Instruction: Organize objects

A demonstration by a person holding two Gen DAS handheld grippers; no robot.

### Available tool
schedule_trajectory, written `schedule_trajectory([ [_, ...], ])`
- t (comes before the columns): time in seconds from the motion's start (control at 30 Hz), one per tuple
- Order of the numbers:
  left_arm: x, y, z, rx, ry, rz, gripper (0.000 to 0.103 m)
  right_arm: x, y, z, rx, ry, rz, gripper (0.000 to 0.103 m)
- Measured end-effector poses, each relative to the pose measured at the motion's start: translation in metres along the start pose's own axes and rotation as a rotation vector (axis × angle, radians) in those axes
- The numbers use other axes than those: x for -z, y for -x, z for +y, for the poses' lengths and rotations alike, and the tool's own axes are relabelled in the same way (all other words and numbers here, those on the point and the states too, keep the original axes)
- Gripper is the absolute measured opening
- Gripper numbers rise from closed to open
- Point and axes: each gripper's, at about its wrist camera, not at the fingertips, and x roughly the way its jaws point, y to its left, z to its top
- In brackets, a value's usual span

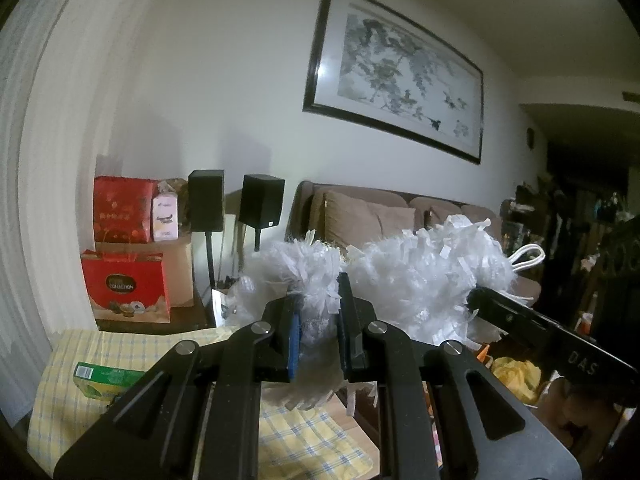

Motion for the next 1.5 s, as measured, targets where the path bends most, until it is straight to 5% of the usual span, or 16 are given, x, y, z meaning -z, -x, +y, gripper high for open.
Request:
schedule_trajectory([
  [1.5, -0.003, -0.048, -0.035, 0.077, -0.063, 0.039, 0.014, -0.009, 0.013, -0.034, 0.119, -0.021, -0.016, 0.019],
])
